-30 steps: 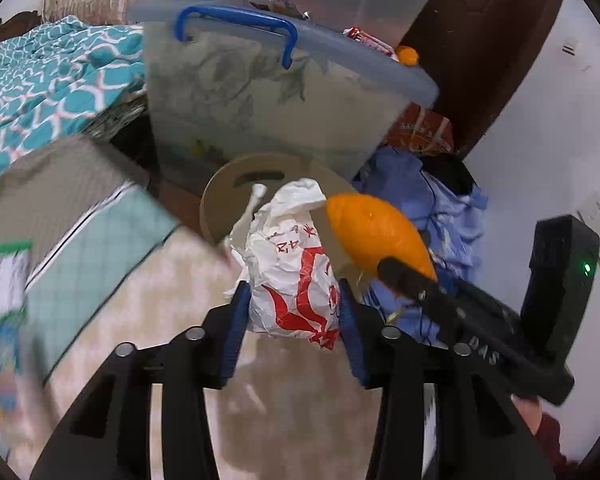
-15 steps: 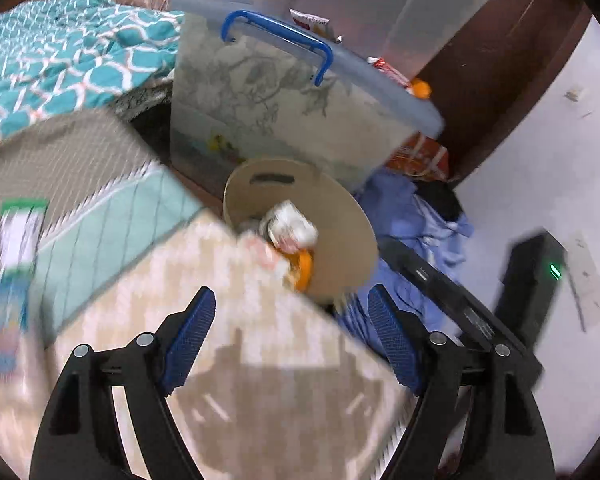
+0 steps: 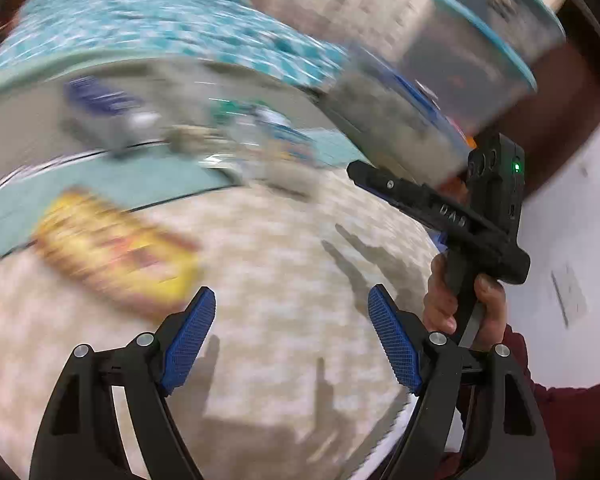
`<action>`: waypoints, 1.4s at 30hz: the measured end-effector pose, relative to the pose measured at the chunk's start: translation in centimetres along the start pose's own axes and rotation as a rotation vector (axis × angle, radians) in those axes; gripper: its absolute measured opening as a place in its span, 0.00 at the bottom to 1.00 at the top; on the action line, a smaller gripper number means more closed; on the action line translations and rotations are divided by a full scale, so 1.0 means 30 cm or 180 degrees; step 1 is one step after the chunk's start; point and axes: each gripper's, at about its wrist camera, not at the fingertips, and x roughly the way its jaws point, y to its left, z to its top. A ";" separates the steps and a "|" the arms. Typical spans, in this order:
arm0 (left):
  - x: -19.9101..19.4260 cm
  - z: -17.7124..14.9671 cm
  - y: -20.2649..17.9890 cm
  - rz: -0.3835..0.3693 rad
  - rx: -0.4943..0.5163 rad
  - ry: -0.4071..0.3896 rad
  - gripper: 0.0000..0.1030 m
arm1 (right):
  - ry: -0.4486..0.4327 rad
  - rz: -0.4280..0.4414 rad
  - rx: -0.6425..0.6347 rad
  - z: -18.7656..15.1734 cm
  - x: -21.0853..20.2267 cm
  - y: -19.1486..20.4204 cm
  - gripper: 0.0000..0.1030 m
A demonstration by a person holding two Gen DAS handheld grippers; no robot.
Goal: Collect trash
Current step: 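Move both open tools back toward the bed, then grasp the yellow-and-red box with left tool while right grasps the white snack wrapper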
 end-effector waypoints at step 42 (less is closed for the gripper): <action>-0.180 -0.100 0.257 0.1399 -0.0243 -0.0331 0.76 | 0.0479 0.0035 -0.0709 -0.303 0.039 0.413 0.61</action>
